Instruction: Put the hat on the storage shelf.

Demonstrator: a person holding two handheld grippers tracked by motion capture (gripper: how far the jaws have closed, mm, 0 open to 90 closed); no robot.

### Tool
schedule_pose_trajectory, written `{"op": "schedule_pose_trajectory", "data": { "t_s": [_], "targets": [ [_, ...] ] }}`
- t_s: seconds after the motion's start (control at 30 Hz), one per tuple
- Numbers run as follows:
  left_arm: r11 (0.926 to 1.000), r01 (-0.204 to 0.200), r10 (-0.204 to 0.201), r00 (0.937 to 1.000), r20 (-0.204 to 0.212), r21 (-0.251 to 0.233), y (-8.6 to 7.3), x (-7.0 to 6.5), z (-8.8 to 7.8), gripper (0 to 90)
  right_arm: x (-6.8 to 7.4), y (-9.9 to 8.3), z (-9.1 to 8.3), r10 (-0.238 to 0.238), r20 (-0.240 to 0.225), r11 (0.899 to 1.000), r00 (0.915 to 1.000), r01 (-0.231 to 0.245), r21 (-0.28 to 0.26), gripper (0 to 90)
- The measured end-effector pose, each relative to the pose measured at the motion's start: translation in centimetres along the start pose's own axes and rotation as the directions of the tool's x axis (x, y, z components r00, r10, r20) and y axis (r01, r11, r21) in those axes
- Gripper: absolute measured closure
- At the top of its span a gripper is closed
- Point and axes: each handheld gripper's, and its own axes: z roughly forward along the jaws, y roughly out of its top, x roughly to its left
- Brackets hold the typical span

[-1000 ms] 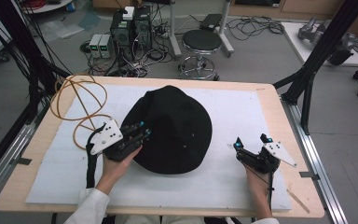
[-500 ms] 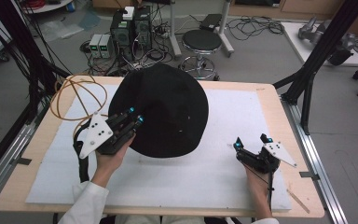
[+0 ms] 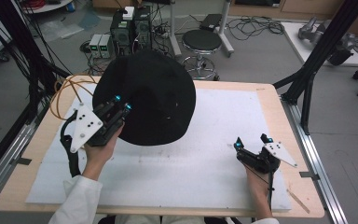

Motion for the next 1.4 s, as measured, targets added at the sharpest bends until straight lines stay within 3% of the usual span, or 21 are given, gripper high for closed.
{"op": "schedule_pose_trajectory", "data": {
  "t_s": [0.27,0.5,0.57,0.63,0.67,0.7,0.73,0.77,0.83,0.87,1.0,1.03,1.1,1.13,1.17,1.2,1.23,1.4],
  "targets": [
    [0.9995,-0.030,0.029,0.9978,-0.059,-0.013,1.6,1.1,-0.5,86.0,0.0,0.0,0.0,-0.001,0.000,1.000,1.0000,0.001,-0.004,3.4],
    [0.9991,-0.041,0.040,0.9901,-0.135,-0.003,2.3,2.8,-1.1,86.0,0.0,0.0,0.0,0.001,-0.001,1.000,1.0000,-0.001,-0.002,3.4],
    [0.9992,-0.041,0.041,0.9830,-0.179,0.006,2.4,3.7,-1.4,86.0,0.0,0.0,0.0,0.004,0.000,1.000,1.0000,-0.005,-0.003,3.4],
    [0.9992,-0.038,0.039,0.9809,-0.190,0.007,2.5,4.0,-1.5,86.0,0.0,0.0,-0.1,0.006,0.000,1.000,1.0000,-0.006,-0.001,3.4],
    [0.9995,-0.028,0.030,0.9719,-0.234,0.012,2.5,4.8,-1.9,86.0,0.0,0.0,-0.1,0.009,-0.002,1.000,1.0000,-0.009,-0.002,3.4],
    [0.9995,-0.028,0.030,0.9719,-0.234,0.012,2.5,4.8,-1.9,86.0,0.0,0.0,0.0,0.006,0.000,1.000,1.0000,-0.006,-0.001,3.4],
    [0.9996,-0.025,0.028,0.9674,-0.252,0.015,2.5,5.2,-2.0,86.0,0.0,0.0,-0.1,0.007,0.000,1.000,1.0000,-0.007,-0.002,3.4],
    [0.9995,-0.017,0.024,0.9566,-0.290,0.026,2.4,5.9,-2.2,86.0,0.0,0.0,0.0,0.003,-0.002,1.000,1.0000,-0.003,-0.002,3.4],
    [0.9994,-0.005,0.016,0.9450,-0.327,0.035,2.3,6.7,-2.5,86.0,0.0,0.0,0.0,0.001,-0.002,1.000,1.0000,-0.001,-0.002,3.4],
    [0.9994,-0.005,0.016,0.9450,-0.327,0.035,2.3,6.7,-2.5,86.0,0.0,0.0,0.0,0.002,-0.001,1.000,1.0000,-0.002,-0.002,3.4],
    [0.9983,0.034,-0.013,0.9189,-0.394,0.047,2.0,8.2,-3.2,86.0,0.0,0.0,0.0,0.005,0.002,1.000,1.0000,-0.005,-0.002,3.4],
    [0.9971,0.056,-0.029,0.9057,-0.423,0.051,1.8,8.8,-3.4,86.0,0.0,0.0,0.0,0.005,0.003,1.000,1.0000,-0.005,-0.002,3.4],
    [0.9961,0.068,-0.037,0.8967,-0.441,0.056,1.6,9.3,-3.7,86.0,0.0,0.0,-0.1,-0.001,0.002,1.000,1.0000,0.001,-0.001,3.4],
    [0.9961,0.068,-0.037,0.8967,-0.441,0.056,1.6,9.3,-3.7,86.0,0.0,0.0,0.0,-0.003,0.002,1.000,1.0000,0.003,-0.002,3.4],
    [0.9956,0.075,-0.041,0.8887,-0.457,0.057,1.5,9.6,-3.9,86.0,0.0,0.0,0.0,-0.002,0.002,1.000,1.0000,0.002,-0.003,3.4],
    [0.9956,0.075,-0.041,0.8887,-0.457,0.057,1.5,9.6,-3.9,86.0,0.0,0.0,0.0,-0.002,0.002,1.000,1.0000,0.002,-0.003,3.4],
    [0.9951,0.081,-0.045,0.8821,-0.469,0.056,1.3,9.9,-4.1,86.0,0.0,0.0,-0.1,0.005,0.002,1.000,1.0000,-0.005,0.002,3.4],
    [0.9908,0.111,-0.060,0.8753,-0.480,0.078,0.8,10.4,-4.3,86.0,0.0,0.0,-0.1,-0.001,0.002,1.000,1.0000,0.001,-0.002,3.4]
  ]
}}
